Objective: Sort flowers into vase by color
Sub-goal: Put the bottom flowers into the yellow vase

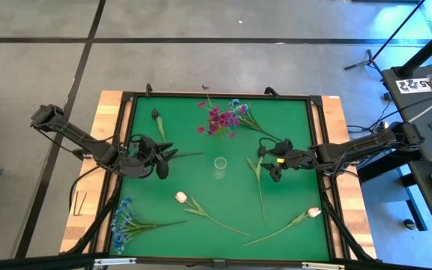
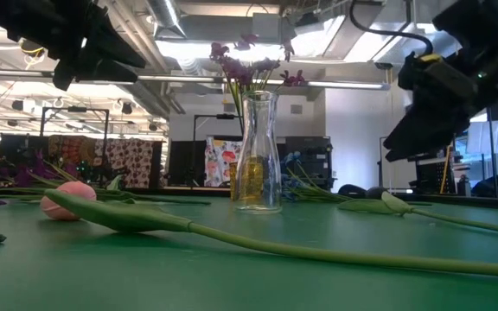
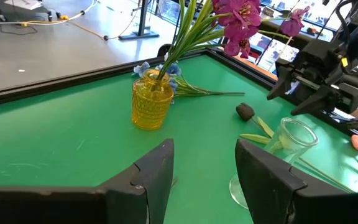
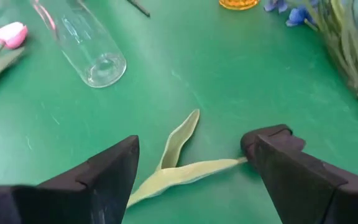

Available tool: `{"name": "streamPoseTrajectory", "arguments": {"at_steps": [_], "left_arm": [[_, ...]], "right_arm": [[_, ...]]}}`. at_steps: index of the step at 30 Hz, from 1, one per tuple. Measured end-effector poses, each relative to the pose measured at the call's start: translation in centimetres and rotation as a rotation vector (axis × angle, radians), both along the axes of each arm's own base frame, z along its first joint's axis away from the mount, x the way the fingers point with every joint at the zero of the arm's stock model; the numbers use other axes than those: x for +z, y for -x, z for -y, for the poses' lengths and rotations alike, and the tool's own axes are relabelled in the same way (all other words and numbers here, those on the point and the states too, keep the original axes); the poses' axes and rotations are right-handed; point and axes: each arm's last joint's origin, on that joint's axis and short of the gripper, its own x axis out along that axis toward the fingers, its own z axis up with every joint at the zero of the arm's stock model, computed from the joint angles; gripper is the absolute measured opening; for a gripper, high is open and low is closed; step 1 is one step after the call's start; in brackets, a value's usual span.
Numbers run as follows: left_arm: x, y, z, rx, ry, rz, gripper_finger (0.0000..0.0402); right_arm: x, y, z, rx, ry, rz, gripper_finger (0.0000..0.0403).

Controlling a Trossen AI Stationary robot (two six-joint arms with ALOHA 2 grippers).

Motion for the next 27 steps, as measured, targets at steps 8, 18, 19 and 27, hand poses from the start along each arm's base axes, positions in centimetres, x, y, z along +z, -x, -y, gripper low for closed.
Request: {"name": "streamPoseTrajectory", "arguments": {"at_steps": [8,18,19,27], "left_arm": [[0.0,0.0,0.0,0.0,0.0,0.0,0.0166],[0.0,0.0,0.0,0.004,0.002,0.002,0.0166],[0.0,0.0,0.0,0.004,0.002,0.002,0.0166],[0.0,0.0,0.0,0.001,0.004,0.001,0.0166]], "right_arm": [[-1.5,-0.3,-0.1,-0.068,-0.1,-0.06,0.0317],[-1.2,-2.8,-0.7,-0.066,-0.144,-0.232,0.0317],[-1.1,-3.0,-0.8,-0.069,-0.139,-0.257,0.0317],[-0.6,-4.7,-1.4,-0.086,-0.202,-0.401,0.0317]]}}
